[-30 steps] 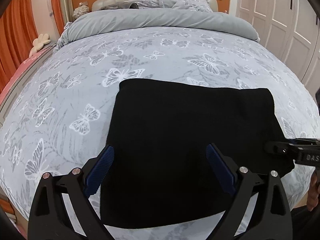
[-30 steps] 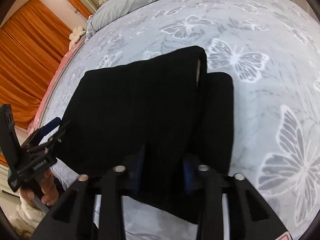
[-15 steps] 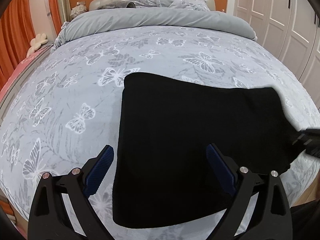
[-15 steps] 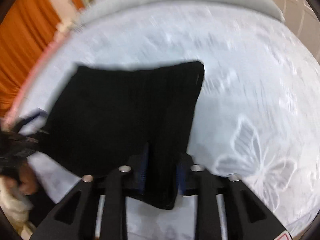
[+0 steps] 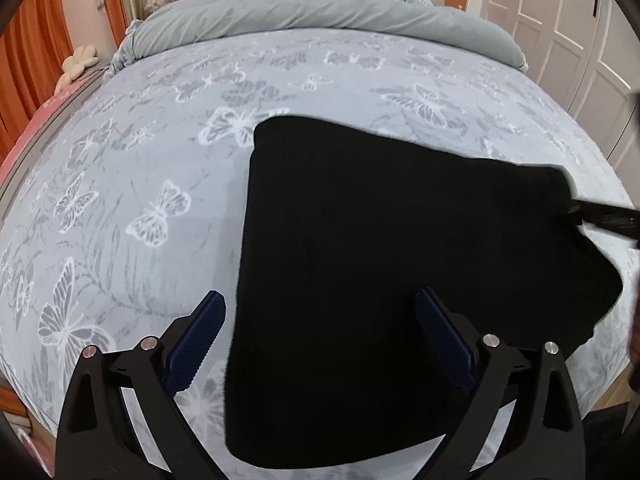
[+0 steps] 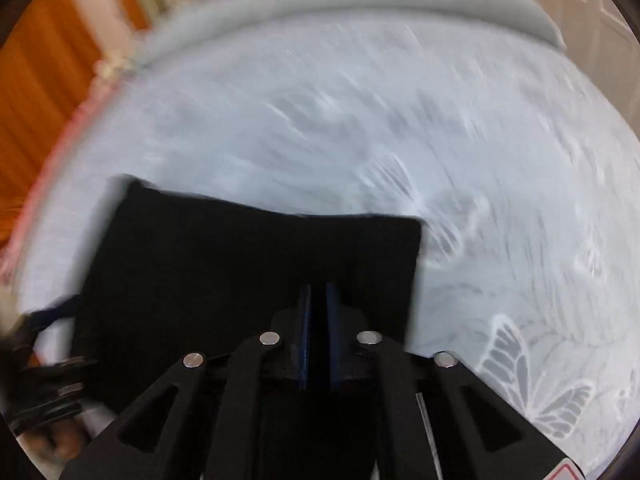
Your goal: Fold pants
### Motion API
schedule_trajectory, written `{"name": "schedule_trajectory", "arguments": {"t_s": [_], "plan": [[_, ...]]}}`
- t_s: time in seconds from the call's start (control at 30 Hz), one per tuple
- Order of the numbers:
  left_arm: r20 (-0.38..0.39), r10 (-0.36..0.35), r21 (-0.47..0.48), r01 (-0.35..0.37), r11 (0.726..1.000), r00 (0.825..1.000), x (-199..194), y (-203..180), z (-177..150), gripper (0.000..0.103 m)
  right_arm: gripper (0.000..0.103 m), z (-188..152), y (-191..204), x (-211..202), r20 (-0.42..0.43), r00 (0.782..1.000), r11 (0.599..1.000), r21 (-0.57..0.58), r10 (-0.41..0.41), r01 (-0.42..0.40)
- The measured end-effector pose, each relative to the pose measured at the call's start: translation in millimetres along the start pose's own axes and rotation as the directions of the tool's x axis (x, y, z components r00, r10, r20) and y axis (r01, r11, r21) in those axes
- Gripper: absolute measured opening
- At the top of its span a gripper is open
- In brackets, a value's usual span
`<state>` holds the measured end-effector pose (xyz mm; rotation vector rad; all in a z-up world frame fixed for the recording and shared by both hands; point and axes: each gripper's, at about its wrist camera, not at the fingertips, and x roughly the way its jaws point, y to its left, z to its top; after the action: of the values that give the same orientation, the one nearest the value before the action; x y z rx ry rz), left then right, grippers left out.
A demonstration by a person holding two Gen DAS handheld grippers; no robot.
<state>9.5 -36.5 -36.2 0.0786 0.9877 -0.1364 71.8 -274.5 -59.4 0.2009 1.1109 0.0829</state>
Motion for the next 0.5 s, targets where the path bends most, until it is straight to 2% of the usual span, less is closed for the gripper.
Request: {"name": "schedule_trajectory", "arguments": {"t_s": [0.07,0.13,0.17,0.2,0.23,0.3,0.37,0.43,0.5], "plan": [[0.001,0.001,-0.007,-0.001,1.0,1.0,-2,5,-1,0.094,0.009,6,-5,-21,0.064,0.998,0.997,0.079,0.016,-0.021],[0.016,0.008,-0.017,-0.007,1.0,1.0,-8,13,-2,0.094,0.015,6,7,-46,0.155,0.987,0.997,0.045,0.049,-0.057],[0.025,0.017,-0.026,-0.016,1.0,1.0,-11,20,-3,0.094,0.014,6,14,-53,0.186,0.979,0.996,0.016,0.08,-0.085],[0.028,0.021,-0.035,-0.02,0.999,0.999,-12,25,-4,0.094,0.014,8,23,-47,0.175,0.981,0.997,-0.014,0.078,-0.077],[0.028,0.025,-0.05,-0.023,0.998,0.999,-14,33,-4,0.094,0.014,10,26,-27,0.115,0.993,1.0,-0.023,0.022,-0.02],[0.028,0.023,-0.075,-0.02,0.997,0.999,-16,47,-4,0.095,0.013,9,18,11,0.007,0.998,0.998,0.017,-0.068,0.068],[0.034,0.017,-0.106,-0.013,0.994,0.999,-20,61,-4,0.097,0.014,14,21,-2,0.055,0.996,0.996,0.068,-0.063,0.059],[0.054,0.05,-0.131,-0.042,0.99,0.997,-27,76,-5,0.096,0.014,16,51,-29,0.159,0.987,1.0,0.0,0.006,-0.006],[0.069,0.076,-0.149,-0.064,0.987,0.995,-32,89,-6,0.096,0.014,14,89,-35,0.162,0.98,0.991,-0.078,0.118,-0.107]]}}
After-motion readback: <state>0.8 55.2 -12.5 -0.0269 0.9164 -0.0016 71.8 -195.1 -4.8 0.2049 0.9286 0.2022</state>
